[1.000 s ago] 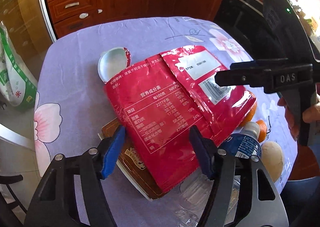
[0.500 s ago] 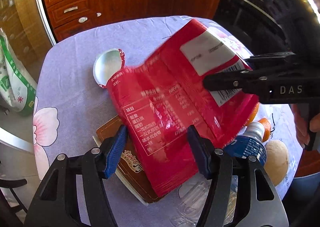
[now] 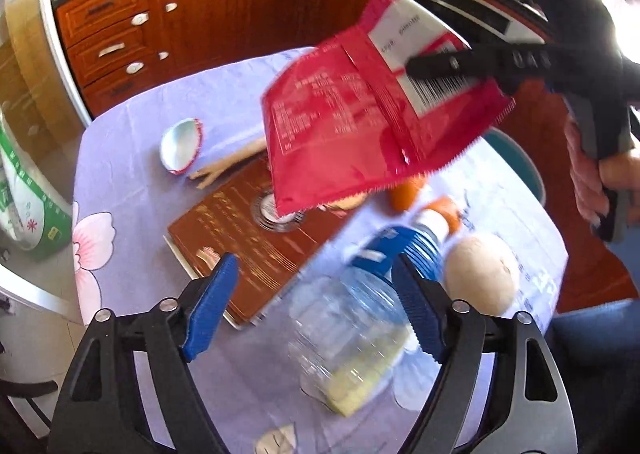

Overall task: Collect trash
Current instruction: 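Grasp the red snack bag with the right tool while the left tool grasps the water bottle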

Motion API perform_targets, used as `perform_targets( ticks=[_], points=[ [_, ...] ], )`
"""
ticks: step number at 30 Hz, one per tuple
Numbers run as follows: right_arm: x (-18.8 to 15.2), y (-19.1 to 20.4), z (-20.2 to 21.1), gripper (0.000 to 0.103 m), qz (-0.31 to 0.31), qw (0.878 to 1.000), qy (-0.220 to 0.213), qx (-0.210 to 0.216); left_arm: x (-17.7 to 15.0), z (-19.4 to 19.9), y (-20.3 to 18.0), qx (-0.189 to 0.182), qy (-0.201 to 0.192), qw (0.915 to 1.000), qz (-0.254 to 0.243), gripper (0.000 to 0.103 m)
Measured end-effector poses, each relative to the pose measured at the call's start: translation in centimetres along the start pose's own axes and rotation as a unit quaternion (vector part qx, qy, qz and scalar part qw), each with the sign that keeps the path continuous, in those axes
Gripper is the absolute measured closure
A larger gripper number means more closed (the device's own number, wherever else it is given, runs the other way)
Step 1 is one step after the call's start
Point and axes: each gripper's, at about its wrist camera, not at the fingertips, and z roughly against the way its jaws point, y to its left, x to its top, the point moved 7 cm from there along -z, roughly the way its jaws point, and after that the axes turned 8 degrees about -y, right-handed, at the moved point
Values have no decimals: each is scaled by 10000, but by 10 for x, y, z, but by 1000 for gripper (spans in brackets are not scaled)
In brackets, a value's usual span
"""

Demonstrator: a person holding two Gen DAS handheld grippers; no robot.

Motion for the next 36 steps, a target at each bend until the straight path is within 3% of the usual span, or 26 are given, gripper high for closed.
perform_targets(
  ticks=[6,11,15,16,18,27,36],
  points=[
    [-6,-8,30,99,-100,9996,-190,-191,-26,-5,-27,-220,313,9981,-492,15],
    [-18,-14,44,99,-209,9992,-208,-274,-39,-15,-40,65,420,9960,-792,7],
    [-27,-19,50,99,-329,9988,-175,-323,-46,-25,-42,290,477,9934,-1006,7],
    [-30,-20,51,99,-357,9987,-169,-334,-46,-26,-43,355,472,9928,-1045,9],
    [-33,-22,54,99,-397,9984,-171,-357,-46,-27,-41,527,465,9914,-1105,31],
    [-43,-24,71,99,-508,9976,-262,-378,-34,0,-42,638,70,9955,-691,35],
    [-38,-34,106,99,-622,9947,-673,-471,-2,36,-50,737,-437,9960,-264,38]
  ],
)
